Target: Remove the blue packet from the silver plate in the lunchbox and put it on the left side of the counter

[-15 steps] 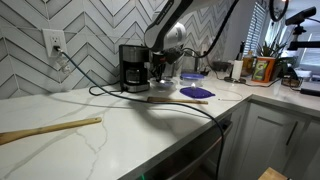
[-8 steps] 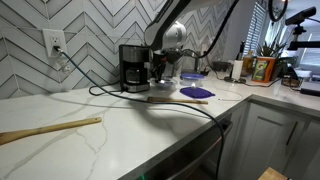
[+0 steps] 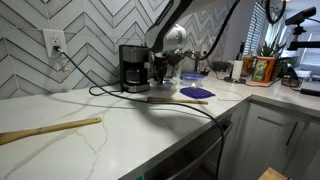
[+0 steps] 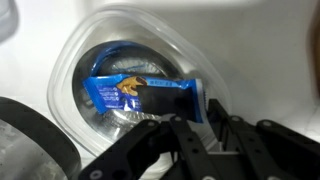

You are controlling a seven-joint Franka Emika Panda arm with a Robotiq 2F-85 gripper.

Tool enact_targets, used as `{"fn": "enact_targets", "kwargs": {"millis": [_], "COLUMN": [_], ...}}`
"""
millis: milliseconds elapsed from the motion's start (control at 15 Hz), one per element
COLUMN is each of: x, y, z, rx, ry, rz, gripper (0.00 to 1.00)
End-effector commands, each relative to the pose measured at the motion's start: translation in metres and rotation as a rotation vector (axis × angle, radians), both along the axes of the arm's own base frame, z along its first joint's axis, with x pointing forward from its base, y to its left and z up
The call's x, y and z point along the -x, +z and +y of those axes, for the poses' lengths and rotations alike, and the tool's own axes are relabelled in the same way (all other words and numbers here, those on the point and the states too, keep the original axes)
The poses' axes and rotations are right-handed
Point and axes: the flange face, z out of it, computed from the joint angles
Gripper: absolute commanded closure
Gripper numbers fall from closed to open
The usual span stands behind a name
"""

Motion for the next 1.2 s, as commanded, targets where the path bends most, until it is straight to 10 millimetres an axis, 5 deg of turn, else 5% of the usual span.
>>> {"fn": "enact_targets", "kwargs": {"millis": [0,267,733,1133], "x": [-0.002,-0.002,-0.001,0.010], "y": [-0.006,-0.005,0.004,0.071], "z": [-0.003,-0.004,-0.005,-0.009], "rx": [-0.008,-0.002,0.012,0.051], "ry": [0.013,0.010,0.008,-0.003], "rz": [0.034,0.031,0.024,-0.077], "gripper": [0.69,1.00,1.00,1.00]}}
